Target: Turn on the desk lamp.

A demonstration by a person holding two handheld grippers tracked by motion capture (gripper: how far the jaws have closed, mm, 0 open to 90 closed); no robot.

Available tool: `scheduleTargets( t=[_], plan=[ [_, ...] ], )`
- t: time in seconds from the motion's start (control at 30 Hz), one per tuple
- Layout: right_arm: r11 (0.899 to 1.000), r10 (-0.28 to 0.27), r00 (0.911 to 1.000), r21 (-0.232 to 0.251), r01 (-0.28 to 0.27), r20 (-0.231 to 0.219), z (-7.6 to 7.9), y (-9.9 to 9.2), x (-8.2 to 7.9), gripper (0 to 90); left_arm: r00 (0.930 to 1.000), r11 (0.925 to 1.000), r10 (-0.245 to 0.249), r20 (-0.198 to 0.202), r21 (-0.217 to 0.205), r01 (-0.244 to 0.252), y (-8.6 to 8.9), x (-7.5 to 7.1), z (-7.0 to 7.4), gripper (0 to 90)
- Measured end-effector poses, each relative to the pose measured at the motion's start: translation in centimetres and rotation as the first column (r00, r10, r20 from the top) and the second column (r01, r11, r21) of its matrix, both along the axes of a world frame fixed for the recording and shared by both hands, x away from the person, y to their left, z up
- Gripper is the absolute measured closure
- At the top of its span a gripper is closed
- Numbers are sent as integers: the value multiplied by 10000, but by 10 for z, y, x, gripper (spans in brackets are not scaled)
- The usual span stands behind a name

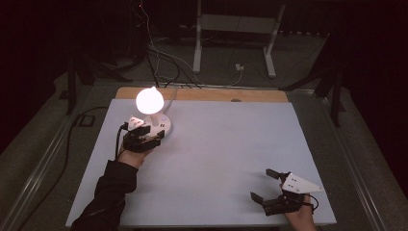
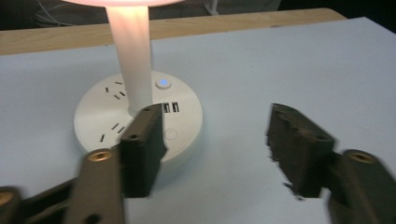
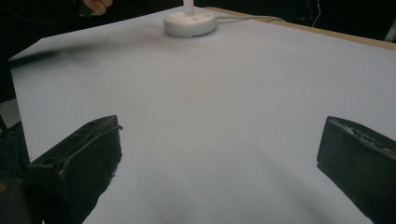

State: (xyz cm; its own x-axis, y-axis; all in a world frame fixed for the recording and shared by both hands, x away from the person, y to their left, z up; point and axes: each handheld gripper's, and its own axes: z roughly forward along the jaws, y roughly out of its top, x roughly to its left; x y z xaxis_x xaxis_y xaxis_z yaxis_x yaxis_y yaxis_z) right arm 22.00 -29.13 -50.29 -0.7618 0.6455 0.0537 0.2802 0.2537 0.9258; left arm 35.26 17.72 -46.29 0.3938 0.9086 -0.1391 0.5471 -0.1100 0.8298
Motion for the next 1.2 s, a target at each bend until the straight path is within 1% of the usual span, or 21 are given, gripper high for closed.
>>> scheduleTargets(
  t=[0.07, 0.1, 0.13, 0.17, 0.2, 0.23, 0.27, 0.3, 0.33, 0.37, 0.4, 0.47, 0.67, 0.77, 0.9, 0.93, 1.07, 1.13, 1.2],
  plan=[
    [10000, 2, 10000, 35, -2, 3, 0, 0, 1, 0, 10000, 10000, -13, -39, -21, 12, 1, -1, 2, 263],
    [10000, 7, 10000, 28, -7, -10, 0, 0, 1, 0, 9997, 9998, -188, -145, -54, 188, 2, -2, 2, 239],
    [10000, 10, 10000, 7, -10, -25, -1, 0, 1, 0, 9994, 9995, -296, -165, -98, 294, 3, -3, 3, 186],
    [10000, 12, 10000, 3, -12, -53, -1, 0, 1, 0, 9988, 9990, -452, -204, -82, 450, 4, -3, 3, 164],
    [10000, 5, 10000, 0, -5, -51, -1, 0, 1, 0, 9988, 9990, -452, -204, -82, 450, 4, -3, 3, 158],
    [10000, -2, 10000, -6, 2, -32, -1, 0, 1, 0, 9967, 9968, -794, -187, -141, 792, 6, -6, 4, 127],
    [10000, 1, 10000, 4, -1, -14, -1, 0, 1, 0, 9954, 9957, -919, -288, -164, 915, 7, -7, 4, 98],
    [10000, -7, 10000, 17, 7, -14, 0, 0, 1, 0, 9954, 9957, -919, -288, -164, 915, 7, -7, 4, 75],
    [10000, -10, 10000, 13, 10, -2, 0, 0, 0, 0, 9941, 9946, -1026, -341, -213, 1019, 7, -8, 5, 37],
    [10000, -5, 10000, -9, 5, -1, 0, 0, 1, 0, 9926, 9927, -1181, -277, -265, 1174, 9, -11, 6, 27],
    [10000, 1, 10000, 8, -1, -16, 0, 0, 1, 0, 9926, 9927, -1181, -277, -265, 1174, 9, -11, 6, 24],
    [10000, 5, 10000, -4, -5, 1, 0, 0, 1, 0, 9900, 9900, -1388, -236, -284, 1381, 12, -16, 8, 10],
    [10000, -8, 10000, -31, 8, -19, 0, 0, 1, 0, 9893, 9894, -1443, -201, -165, 1440, 18, -25, 10, 4],
    [10000, -8, 10000, -32, 8, -50, -1, 0, 1, 0, 9900, 9904, -1379, -310, 6, 1380, 24, -31, 8, 4],
    [10000, -5, 10000, -20, 5, -56, -1, 1, 1, 0, 9910, 9919, -1267, -432, 48, 1270, 30, -34, 5, 4],
    [10000, 10, 10000, -35, -10, -52, -1, 1, 1, 0, 9902, 9916, -1285, -548, 94, 1292, 33, -36, 3, 4],
    [10000, 5, 10000, -35, -6, -75, -1, 1, 1, 0, 9914, 9929, -1172, -575, 132, 1181, 38, -41, 0, 4],
    [10000, 0, 10000, -46, -1, -76, -1, 1, 1, 0, 9902, 9923, -1206, -705, 210, 1223, 41, -46, -4, 4],
    [10000, -9, 10000, -57, 9, -61, -1, 1, 1, 0, 9906, 9927, -1140, -762, 303, 1165, 43, -48, -6, 4]
  ],
)
